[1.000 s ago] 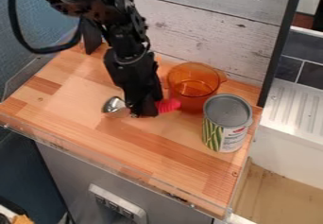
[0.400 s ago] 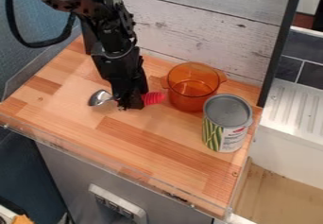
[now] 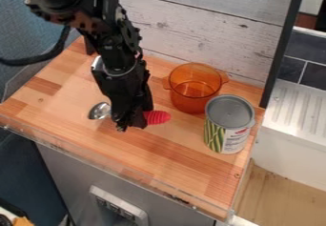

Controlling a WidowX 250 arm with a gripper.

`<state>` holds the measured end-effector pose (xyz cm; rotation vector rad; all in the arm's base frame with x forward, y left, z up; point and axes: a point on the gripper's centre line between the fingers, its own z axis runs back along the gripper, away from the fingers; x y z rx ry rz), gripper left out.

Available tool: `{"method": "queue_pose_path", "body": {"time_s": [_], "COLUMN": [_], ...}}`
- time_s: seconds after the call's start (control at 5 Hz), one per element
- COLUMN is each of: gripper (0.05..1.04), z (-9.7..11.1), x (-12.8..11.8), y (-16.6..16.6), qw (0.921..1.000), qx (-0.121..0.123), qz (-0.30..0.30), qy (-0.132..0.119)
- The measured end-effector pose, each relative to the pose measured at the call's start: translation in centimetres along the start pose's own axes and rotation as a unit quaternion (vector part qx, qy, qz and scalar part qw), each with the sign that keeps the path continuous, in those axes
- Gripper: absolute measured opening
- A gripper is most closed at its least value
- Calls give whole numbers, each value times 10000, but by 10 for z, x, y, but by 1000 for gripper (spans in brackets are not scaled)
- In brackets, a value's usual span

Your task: Take the red-handled spoon and move the red object to the center of the wooden table

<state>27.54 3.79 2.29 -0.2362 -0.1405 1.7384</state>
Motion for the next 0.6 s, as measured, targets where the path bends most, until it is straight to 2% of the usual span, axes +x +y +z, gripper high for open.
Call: {"method": "queue_pose_path", "body": {"time_s": [0.2, 0.4, 0.6], "gripper": [364, 364, 364], "z": [-1, -7, -18], "x": [-1, -6, -5], "y": [12, 16, 17], "qw": [9999, 9991, 9984], "qx": [21, 51, 94], "qz": [-130, -404, -536], "qy": [-16, -148, -181]}}
